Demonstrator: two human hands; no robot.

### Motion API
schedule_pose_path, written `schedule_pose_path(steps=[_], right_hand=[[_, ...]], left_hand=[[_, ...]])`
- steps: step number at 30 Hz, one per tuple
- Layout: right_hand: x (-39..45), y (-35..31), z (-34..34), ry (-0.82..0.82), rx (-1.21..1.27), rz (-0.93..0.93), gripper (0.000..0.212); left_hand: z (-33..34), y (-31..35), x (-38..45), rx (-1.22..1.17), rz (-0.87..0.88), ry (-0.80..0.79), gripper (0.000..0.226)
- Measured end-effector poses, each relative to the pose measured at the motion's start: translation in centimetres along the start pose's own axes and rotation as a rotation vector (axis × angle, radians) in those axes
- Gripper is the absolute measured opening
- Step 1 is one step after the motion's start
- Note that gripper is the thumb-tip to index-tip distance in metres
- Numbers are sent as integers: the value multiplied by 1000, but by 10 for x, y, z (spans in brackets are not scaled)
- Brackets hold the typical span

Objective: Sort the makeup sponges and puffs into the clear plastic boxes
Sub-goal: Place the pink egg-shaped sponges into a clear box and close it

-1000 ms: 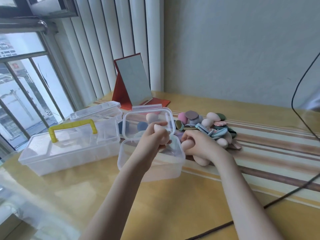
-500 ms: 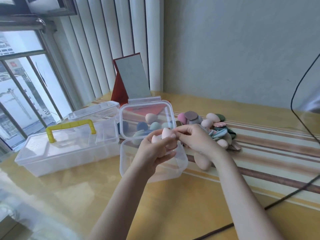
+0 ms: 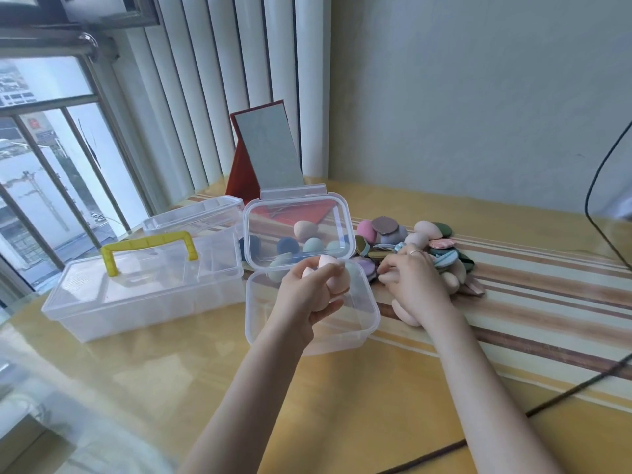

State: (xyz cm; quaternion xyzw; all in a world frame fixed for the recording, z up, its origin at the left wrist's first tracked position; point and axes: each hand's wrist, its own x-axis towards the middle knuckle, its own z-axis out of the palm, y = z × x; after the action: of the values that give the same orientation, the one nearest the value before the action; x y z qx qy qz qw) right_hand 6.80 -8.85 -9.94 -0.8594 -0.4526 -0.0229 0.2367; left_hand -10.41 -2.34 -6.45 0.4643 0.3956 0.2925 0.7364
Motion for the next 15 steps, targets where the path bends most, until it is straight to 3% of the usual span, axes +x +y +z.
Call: schedule_pose_path(steps=[7, 12, 15], right_hand=[[4, -3, -5, 196, 198, -41, 11], [0, -27, -38, 207, 859, 5, 14], [-7, -52, -49, 20, 1112, -44, 21]], left_hand=[[1, 1, 1, -21, 3, 30, 14], [4, 4, -3, -34, 109, 112, 14], [6, 5, -10, -100, 323, 243, 15]])
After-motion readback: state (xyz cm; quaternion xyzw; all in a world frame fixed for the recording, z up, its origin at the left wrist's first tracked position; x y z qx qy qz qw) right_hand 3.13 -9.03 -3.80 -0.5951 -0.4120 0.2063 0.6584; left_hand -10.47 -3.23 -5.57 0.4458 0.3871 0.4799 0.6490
